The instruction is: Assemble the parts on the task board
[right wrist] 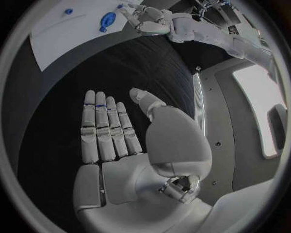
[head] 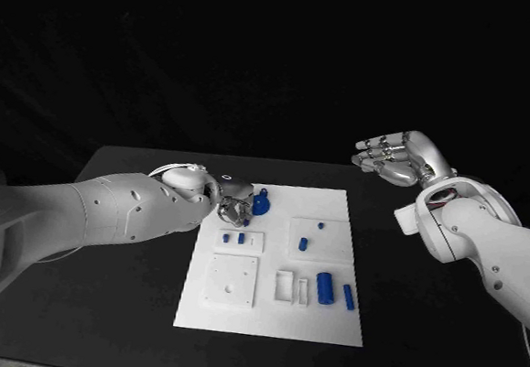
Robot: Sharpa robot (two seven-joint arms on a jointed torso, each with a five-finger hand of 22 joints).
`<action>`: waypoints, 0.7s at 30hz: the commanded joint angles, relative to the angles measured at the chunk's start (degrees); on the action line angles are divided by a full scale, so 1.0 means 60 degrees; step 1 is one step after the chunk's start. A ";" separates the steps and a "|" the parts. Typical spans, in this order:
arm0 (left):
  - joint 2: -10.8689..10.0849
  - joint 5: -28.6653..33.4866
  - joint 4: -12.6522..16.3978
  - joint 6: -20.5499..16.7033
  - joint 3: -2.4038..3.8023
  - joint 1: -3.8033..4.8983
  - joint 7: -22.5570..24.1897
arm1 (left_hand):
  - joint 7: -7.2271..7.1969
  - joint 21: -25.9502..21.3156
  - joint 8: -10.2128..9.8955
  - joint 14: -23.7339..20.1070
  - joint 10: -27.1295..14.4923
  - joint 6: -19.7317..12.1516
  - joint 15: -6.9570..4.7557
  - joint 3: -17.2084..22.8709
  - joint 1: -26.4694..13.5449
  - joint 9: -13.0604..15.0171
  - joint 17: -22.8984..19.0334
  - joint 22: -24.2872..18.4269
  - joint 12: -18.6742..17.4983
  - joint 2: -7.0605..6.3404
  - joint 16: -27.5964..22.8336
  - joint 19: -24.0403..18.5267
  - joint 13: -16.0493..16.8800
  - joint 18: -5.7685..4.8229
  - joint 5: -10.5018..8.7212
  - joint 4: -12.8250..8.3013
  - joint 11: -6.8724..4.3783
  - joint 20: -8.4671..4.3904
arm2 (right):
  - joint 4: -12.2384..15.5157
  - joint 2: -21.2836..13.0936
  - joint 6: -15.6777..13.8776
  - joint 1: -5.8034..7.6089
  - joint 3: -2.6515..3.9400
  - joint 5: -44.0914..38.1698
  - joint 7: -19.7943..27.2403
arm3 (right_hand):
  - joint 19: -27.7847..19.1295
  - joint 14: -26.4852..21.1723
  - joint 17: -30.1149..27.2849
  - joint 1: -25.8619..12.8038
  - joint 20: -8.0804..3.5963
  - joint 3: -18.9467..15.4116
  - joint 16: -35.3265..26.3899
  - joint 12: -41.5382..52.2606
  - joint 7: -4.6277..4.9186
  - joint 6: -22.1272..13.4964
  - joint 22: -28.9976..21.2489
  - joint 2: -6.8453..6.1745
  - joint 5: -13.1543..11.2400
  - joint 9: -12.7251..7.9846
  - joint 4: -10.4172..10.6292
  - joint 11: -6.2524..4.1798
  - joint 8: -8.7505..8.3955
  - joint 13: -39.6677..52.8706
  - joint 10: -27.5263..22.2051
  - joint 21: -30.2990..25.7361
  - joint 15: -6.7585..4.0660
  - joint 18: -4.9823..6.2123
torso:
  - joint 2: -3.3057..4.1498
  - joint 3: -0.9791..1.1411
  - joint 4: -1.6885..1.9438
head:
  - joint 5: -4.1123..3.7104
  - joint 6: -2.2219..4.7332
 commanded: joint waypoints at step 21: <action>0.0100 0.0011 -0.0007 -0.0081 0.0001 -0.0007 0.0272 | -0.0024 0.0082 0.0014 0.0035 0.0186 0.0028 -0.0121 0.0181 0.0110 0.0000 -0.0046 0.0204 0.0002 -0.0021 0.0129 -0.0025 -0.0013 0.0081 0.0083 -0.0067 -0.0114 -0.0090 | -0.0017 0.0042 0.0102 -0.0006 0.0003 -0.0071 0.0084 | 0.0032 0.0050 -0.0004 -0.0104 0.0018 -0.0014 -0.0043 -0.0054 -0.0006 0.0053 -0.0009 -0.0005 0.0051 -0.0006 0.0062 -0.0012 0.0009 -0.0013 0.0030 -0.0020 0.0021 -0.0007 | 0.0001 -0.0001 0.0005 | 0.0001 -0.0013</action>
